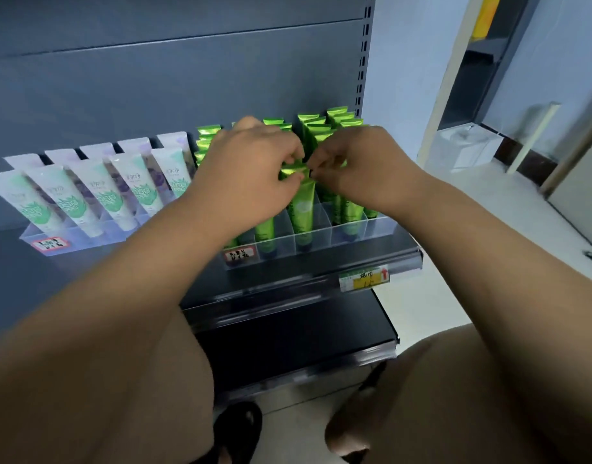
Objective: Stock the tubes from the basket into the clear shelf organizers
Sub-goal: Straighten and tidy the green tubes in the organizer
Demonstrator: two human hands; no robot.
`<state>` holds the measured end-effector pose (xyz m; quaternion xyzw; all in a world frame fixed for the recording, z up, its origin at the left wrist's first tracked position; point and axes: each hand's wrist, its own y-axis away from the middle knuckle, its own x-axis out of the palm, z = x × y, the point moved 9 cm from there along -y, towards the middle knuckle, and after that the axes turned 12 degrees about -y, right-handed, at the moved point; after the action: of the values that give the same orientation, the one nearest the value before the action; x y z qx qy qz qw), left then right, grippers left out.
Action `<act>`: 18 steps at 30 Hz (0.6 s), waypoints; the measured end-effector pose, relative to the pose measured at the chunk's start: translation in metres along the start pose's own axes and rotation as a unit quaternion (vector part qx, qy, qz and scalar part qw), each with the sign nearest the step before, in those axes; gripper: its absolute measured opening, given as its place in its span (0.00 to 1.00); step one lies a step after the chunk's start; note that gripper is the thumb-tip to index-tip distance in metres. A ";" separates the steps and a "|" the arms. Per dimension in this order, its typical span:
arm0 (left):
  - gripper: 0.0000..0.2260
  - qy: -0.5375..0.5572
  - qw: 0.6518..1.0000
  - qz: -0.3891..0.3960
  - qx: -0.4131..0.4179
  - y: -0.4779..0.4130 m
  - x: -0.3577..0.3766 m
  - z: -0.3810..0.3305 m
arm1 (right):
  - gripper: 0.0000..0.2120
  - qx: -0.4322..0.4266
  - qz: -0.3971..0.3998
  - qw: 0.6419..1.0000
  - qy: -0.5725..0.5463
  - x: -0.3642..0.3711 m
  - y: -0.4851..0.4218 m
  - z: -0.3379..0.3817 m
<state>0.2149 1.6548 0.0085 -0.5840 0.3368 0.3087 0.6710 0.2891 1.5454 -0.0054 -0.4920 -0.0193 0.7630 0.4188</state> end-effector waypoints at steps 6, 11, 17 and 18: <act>0.07 -0.025 0.998 0.051 0.003 0.006 0.021 -0.002 | 0.08 -0.026 0.019 0.999 0.035 0.015 0.002 -0.006; 0.05 -0.036 0.998 0.052 -0.002 0.002 0.026 0.000 | 0.13 -0.054 0.024 0.995 0.078 0.025 -0.004 0.000; 0.04 -0.050 0.997 0.051 -0.020 0.001 0.028 0.004 | 0.14 0.003 0.011 0.993 0.119 0.022 -0.007 -0.003; 0.04 -0.048 0.997 0.052 -0.025 0.000 0.029 0.007 | 0.12 0.013 0.009 0.992 0.124 0.020 -0.007 -0.004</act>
<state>0.2322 1.6622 -0.0147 -0.5668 0.3264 0.3794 0.6544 0.2929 1.5617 -0.0195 -0.5777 0.0471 0.7001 0.4171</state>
